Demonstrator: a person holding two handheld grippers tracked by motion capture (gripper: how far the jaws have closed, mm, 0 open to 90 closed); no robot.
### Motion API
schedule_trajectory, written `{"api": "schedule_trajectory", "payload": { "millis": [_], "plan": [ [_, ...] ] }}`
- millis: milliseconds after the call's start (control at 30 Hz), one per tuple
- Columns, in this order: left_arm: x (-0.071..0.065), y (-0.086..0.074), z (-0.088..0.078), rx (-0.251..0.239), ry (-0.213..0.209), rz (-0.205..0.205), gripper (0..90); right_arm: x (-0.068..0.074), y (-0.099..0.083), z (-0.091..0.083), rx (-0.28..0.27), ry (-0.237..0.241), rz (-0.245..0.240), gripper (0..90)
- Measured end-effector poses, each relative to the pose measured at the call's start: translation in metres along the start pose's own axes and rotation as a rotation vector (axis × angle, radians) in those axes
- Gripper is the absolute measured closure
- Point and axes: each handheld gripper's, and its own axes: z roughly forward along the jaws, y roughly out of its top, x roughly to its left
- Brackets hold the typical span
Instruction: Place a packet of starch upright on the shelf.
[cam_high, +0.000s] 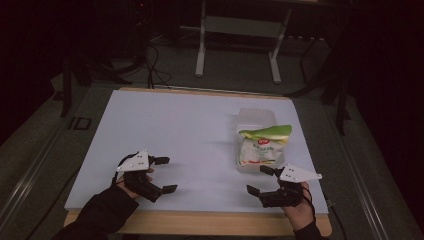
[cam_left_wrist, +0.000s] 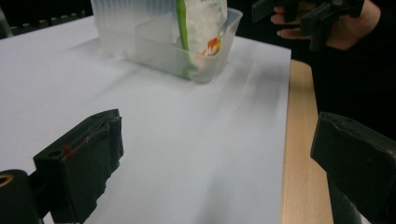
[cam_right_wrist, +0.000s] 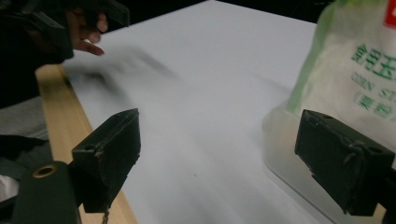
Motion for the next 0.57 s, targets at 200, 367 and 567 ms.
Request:
{"api": "schedule_trajectory", "payload": {
  "millis": [200,367,567],
  "plan": [
    [0.0000,-0.0007,0.0004,-0.004,-0.006,-0.004,3.0,-0.0026,-0.0028,0.0034,0.022,0.006,0.014,14.1],
    [0.0007,-0.0016,0.0003,-0.004,-0.004,-0.007,3.0,-0.0036,-0.0041,0.0062,0.029,0.012,0.009,14.1],
    [0.0017,-0.0021,-0.0004,-0.007,-0.002,-0.007,3.0,-0.0036,-0.0045,0.0075,0.043,0.021,0.019,14.9]
  ]
}}
